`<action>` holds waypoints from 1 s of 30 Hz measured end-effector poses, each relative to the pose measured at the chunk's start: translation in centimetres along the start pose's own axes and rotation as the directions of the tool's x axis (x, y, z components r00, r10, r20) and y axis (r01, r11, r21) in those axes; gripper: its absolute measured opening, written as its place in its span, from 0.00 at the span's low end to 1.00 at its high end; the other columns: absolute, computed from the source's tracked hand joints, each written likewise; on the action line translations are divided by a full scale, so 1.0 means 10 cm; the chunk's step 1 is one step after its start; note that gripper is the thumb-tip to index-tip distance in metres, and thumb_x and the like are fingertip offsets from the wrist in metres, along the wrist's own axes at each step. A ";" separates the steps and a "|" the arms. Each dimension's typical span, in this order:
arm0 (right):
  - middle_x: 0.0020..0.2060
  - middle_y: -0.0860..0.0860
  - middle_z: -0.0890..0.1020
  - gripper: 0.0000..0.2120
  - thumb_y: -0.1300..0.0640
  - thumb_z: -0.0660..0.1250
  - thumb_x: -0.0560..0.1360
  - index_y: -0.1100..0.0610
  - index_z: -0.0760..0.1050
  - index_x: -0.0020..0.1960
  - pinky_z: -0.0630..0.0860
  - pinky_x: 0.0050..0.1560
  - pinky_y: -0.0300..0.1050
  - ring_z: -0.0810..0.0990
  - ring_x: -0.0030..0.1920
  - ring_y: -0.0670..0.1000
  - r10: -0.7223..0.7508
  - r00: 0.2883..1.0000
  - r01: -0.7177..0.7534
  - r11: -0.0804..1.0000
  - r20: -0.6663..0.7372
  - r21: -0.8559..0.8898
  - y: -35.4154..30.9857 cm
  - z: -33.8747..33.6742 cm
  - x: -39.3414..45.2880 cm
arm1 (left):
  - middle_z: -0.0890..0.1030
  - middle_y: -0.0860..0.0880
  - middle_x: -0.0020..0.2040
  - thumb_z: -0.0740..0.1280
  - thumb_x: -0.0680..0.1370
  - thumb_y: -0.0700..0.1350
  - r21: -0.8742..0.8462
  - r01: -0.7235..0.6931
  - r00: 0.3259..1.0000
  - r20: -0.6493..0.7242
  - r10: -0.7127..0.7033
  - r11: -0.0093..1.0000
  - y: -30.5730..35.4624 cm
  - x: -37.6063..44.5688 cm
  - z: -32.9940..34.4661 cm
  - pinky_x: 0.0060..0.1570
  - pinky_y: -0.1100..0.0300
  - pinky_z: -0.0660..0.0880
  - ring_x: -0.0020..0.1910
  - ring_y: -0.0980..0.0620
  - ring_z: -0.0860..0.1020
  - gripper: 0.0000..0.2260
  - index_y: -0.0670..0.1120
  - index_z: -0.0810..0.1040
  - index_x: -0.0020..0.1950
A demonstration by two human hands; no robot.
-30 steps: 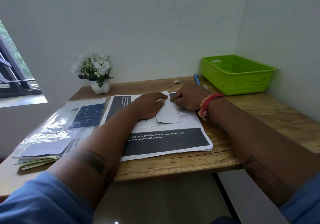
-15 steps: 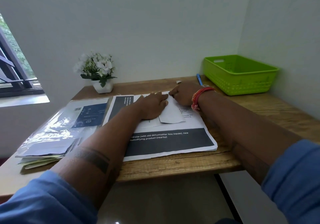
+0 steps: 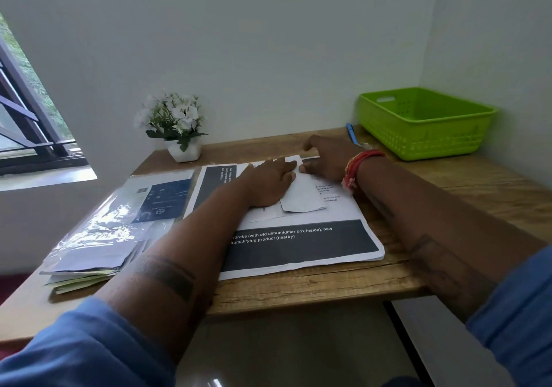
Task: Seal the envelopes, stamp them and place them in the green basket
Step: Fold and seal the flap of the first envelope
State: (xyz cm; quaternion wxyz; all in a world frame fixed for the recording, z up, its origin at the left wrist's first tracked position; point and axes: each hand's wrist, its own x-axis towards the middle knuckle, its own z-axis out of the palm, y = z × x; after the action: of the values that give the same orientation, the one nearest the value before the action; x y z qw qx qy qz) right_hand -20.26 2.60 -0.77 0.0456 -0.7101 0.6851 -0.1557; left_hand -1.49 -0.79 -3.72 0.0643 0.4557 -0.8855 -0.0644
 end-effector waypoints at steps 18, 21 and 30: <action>0.68 0.48 0.72 0.39 0.33 0.74 0.66 0.44 0.66 0.72 0.65 0.58 0.44 0.72 0.63 0.51 0.010 0.946 0.034 0.991 0.324 -0.130 -0.06 -0.37 -0.46 | 0.55 0.50 0.82 0.50 0.85 0.55 -0.018 0.022 1.000 0.011 -0.021 1.000 0.00 0.01 0.00 0.78 0.44 0.50 0.81 0.48 0.53 0.23 0.55 0.58 0.81; 0.55 0.44 0.70 0.41 0.34 0.75 0.66 0.42 0.63 0.74 0.64 0.58 0.44 0.70 0.56 0.48 -0.004 0.918 0.055 0.992 0.397 -0.117 -0.06 -0.40 -0.48 | 0.55 0.50 0.82 0.50 0.85 0.56 -0.023 0.023 1.000 0.016 -0.023 0.999 -0.01 0.01 0.00 0.78 0.43 0.50 0.81 0.48 0.53 0.23 0.56 0.58 0.81; 0.40 0.44 0.85 0.27 0.27 0.68 0.66 0.45 0.77 0.54 0.77 0.43 0.43 0.82 0.38 0.46 0.034 0.989 -0.077 0.952 0.146 0.298 0.05 -0.33 -0.40 | 0.58 0.50 0.82 0.51 0.85 0.55 -0.001 0.013 1.000 -0.019 -0.013 1.000 0.02 0.00 -0.01 0.77 0.44 0.53 0.80 0.47 0.56 0.23 0.54 0.59 0.81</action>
State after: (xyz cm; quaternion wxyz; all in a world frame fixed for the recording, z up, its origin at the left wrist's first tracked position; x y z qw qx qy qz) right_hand -21.75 7.04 1.56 0.2059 -0.6844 0.6679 -0.2075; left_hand -1.61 -0.67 -3.57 0.0724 0.4618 -0.8819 -0.0610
